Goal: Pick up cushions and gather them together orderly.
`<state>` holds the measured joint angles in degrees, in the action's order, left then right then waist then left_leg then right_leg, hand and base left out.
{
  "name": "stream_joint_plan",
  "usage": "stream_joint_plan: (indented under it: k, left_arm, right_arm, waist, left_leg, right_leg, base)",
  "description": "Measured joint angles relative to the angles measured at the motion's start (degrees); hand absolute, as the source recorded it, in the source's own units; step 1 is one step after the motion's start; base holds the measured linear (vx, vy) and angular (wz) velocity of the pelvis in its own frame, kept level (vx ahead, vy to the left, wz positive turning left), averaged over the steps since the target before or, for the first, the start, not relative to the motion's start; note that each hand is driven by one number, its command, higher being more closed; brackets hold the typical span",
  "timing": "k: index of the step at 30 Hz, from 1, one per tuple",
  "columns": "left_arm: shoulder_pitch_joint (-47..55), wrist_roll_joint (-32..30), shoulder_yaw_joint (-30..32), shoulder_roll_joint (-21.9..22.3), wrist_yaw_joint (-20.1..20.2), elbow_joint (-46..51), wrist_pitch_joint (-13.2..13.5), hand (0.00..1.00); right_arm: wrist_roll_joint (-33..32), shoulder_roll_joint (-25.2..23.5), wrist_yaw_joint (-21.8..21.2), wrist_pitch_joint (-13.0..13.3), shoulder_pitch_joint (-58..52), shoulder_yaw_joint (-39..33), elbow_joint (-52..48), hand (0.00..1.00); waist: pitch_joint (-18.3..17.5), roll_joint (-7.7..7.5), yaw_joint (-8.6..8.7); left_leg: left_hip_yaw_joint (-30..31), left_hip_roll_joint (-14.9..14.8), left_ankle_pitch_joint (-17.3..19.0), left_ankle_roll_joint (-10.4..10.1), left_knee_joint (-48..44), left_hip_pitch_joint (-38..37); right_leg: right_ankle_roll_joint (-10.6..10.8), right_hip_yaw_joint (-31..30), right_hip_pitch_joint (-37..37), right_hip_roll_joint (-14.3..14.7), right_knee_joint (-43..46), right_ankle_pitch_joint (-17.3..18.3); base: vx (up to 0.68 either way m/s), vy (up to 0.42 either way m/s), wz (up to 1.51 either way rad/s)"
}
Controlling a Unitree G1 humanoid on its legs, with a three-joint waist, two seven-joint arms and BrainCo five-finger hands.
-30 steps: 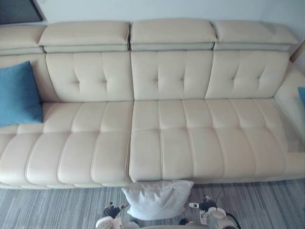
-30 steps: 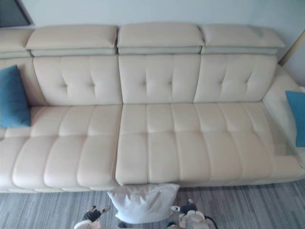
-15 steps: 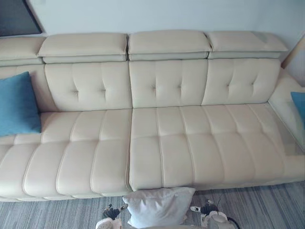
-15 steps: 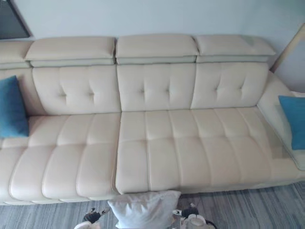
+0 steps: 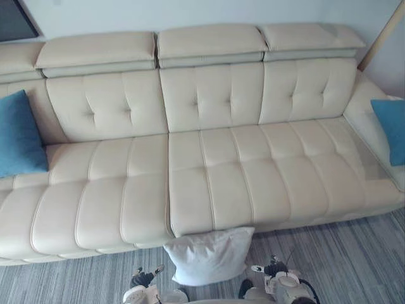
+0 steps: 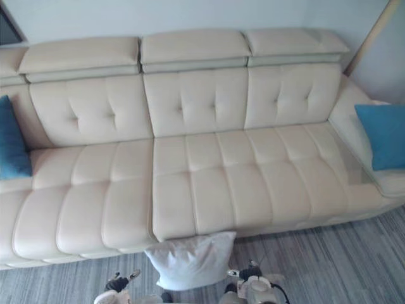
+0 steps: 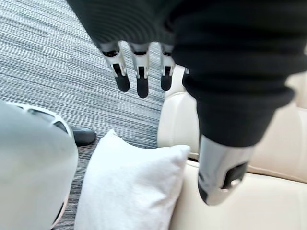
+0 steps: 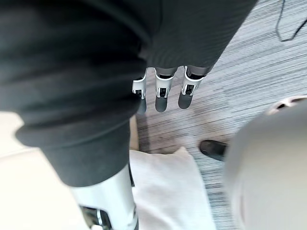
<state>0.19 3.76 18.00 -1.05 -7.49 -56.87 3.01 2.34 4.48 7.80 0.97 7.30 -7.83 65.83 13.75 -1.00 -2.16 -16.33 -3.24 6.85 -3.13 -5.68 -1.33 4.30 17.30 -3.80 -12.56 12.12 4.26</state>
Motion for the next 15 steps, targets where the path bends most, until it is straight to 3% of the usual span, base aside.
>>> stream_joint_plan:
  k: [1,3,4,6,9,15]
  left_arm:
    - [-1.71,0.21,0.03,0.18,-0.01,1.12,0.04,0.0]
    - [-3.74,0.91,0.27,0.15,-0.07,3.54,0.13,0.0]
    - [-4.57,1.24,0.35,0.13,-0.14,4.65,0.22,0.0]
    - [-6.38,1.75,1.14,0.17,-0.18,5.82,0.38,0.0]
    - [-8.79,2.05,2.45,0.85,-0.16,8.21,0.53,0.0]
    - [-11.92,2.07,7.93,2.18,-0.35,11.66,0.77,0.0]
  right_arm:
    - [-0.09,0.19,0.14,-0.02,0.47,0.05,0.0,0.0]
    - [-0.24,-0.04,0.54,-0.37,1.4,0.18,-2.25,0.0]
    - [-0.47,-0.15,1.09,-0.28,2.08,0.21,-4.81,0.0]
    - [-1.52,-0.18,2.05,-0.05,3.12,0.06,-8.19,0.0]
    - [-2.61,-0.14,3.43,0.37,5.37,-0.63,-12.46,0.0]
    - [-3.56,-2.97,4.44,0.6,8.91,-2.41,-13.72,0.0]
  waist:
    - [1.66,0.12,0.08]
    - [3.78,0.71,-0.42]
    - [4.52,1.43,-0.59]
    - [6.37,1.41,-0.79]
    - [8.33,0.74,-1.1]
    - [10.13,0.71,-1.21]
  left_leg:
    - [2.12,-0.6,0.95,0.06,-4.63,4.19]
    - [3.19,-3.07,2.68,-0.12,-12.9,11.02]
    - [4.79,-4.93,4.28,0.15,-19.17,16.23]
    - [6.6,-6.75,6.4,0.22,-26.22,21.78]
    - [8.55,-7.08,9.36,0.83,-34.02,28.32]
    - [9.25,-7.92,10.07,0.91,-40.38,37.84]
  right_leg:
    - [0.38,1.0,-1.58,-0.27,1.6,1.92]
    - [0.12,3.09,-4.77,0.08,4.33,2.46]
    - [-0.55,4.28,-7.53,0.78,7.4,2.63]
    - [-1.9,4.74,-11.75,0.71,13.83,4.23]
    - [-2.54,4.74,-17.88,-1.15,22.86,8.04]
    - [-3.49,4.38,-27.17,-2.69,30.13,10.23]
  base:
    - [-0.3,-0.115,0.98]
    - [-0.28,-0.11,0.55]
    - [-0.21,-0.079,0.34]
    - [-0.17,-0.041,0.22]
    - [-0.17,0.015,0.25]
    - [-0.11,0.028,0.05]
